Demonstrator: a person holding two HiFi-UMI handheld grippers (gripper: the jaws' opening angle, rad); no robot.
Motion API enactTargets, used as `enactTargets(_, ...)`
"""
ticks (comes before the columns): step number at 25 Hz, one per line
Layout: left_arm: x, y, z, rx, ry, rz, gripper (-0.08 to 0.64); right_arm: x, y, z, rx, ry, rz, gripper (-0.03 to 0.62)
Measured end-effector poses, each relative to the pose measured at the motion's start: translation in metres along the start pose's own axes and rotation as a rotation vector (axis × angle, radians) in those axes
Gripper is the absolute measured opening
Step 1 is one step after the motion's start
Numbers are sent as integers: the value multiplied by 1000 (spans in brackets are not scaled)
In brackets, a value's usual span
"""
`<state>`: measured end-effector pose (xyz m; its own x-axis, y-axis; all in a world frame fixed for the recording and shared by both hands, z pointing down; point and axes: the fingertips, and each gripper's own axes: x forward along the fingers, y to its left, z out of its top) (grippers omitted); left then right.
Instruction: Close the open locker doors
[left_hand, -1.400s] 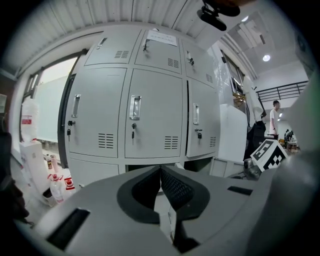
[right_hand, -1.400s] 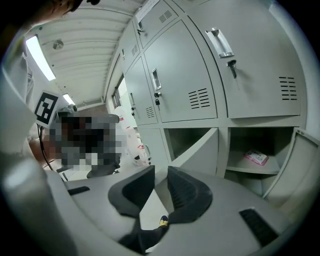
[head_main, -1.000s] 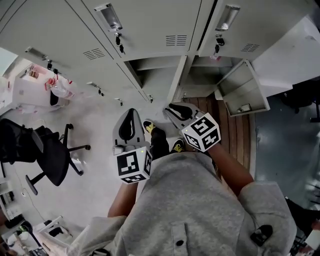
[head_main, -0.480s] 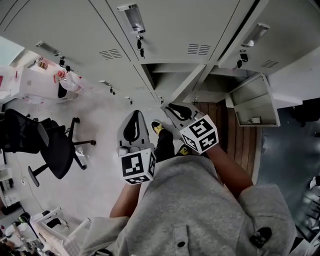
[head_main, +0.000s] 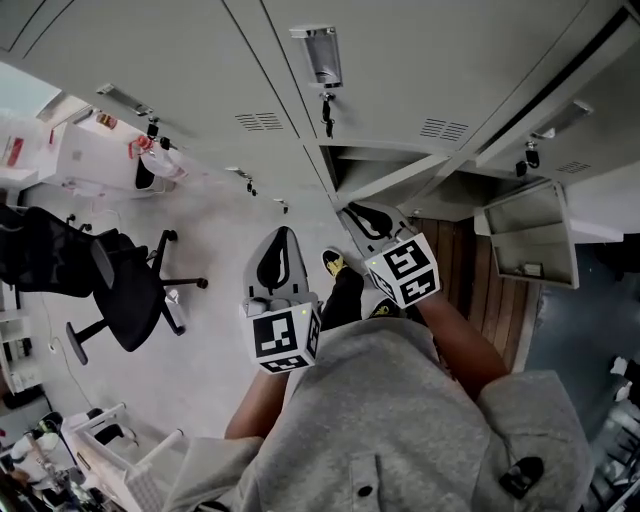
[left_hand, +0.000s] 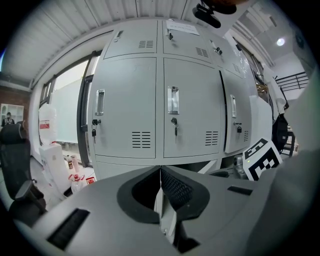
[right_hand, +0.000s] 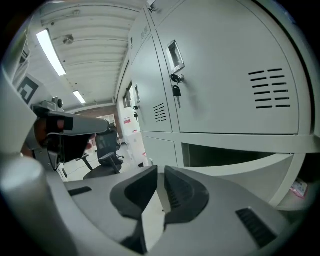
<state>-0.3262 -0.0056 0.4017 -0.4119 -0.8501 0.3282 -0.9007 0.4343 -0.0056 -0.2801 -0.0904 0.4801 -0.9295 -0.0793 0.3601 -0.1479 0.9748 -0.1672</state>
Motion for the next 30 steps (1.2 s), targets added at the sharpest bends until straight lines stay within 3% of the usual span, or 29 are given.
enactTargets(11,40,30,2,2,34,-2,12,48,-40,9,39,8,-78,61)
enactTargets(30,74,27,7,34,60,-34,12,66,-89,17,65,0,-211,49)
